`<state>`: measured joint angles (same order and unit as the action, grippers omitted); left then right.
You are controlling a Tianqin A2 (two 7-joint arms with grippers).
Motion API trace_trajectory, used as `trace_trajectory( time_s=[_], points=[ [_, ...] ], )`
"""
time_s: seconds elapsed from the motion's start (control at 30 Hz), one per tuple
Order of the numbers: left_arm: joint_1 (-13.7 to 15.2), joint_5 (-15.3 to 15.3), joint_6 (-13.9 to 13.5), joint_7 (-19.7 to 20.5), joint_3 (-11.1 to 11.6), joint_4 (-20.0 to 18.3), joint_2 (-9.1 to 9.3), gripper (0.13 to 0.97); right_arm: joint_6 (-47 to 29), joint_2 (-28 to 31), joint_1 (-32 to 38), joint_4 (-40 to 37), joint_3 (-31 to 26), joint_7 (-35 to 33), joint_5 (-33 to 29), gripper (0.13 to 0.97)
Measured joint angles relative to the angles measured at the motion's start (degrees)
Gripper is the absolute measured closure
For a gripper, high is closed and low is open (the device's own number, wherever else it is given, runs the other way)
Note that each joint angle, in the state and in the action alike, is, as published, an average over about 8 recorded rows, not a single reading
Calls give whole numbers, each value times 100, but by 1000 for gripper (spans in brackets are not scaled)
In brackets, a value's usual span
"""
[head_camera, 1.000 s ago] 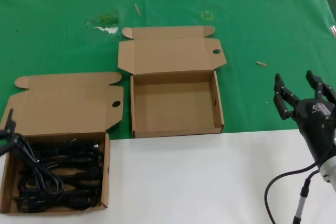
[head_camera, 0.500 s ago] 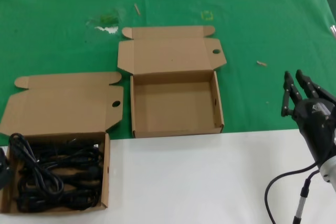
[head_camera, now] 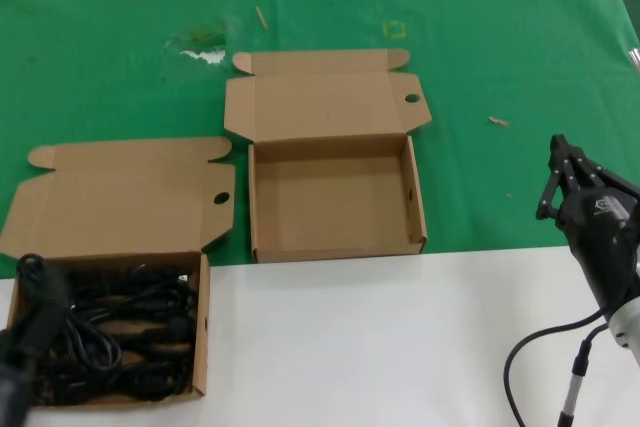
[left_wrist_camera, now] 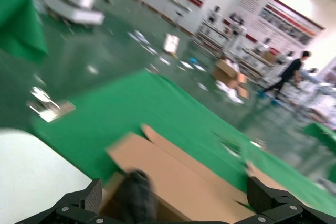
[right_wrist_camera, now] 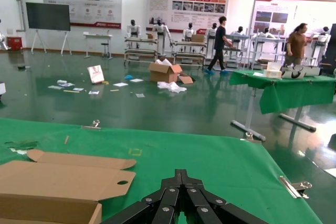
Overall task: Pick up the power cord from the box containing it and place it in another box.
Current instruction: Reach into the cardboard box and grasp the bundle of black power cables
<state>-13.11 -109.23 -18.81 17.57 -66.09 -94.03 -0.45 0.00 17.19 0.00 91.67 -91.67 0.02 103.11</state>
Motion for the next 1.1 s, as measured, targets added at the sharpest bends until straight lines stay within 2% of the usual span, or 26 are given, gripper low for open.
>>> trace_trajectory(
  time_s=[0.2,0.33,0.5,0.63,0.73,0.8,0.9,1.1],
  points=[
    [344,1202,-550,1498,-218,222,2,132,0,0,0,0,0,0,0,956],
    [662,2200,-1001,2517,-182,471,4,132,0,0,0,0,0,0,0,956],
    [925,3534,-1625,3846,81,520,10,149,0,0,0,0,0,0,0,956],
    [1045,4576,-2129,4874,419,299,62,167,0,0,0,0,0,0,0,956],
    [1121,5184,-2462,5464,686,74,171,167,0,0,0,0,0,0,0,956],
    [1160,5435,-2649,5724,848,-78,275,168,0,0,0,0,0,0,0,956],
    [1187,5536,-2860,5918,1045,-282,420,169,0,0,0,0,0,0,0,956],
    [1173,5204,-3091,5960,1315,-600,510,151,0,0,0,0,0,0,0,957]
  ],
)
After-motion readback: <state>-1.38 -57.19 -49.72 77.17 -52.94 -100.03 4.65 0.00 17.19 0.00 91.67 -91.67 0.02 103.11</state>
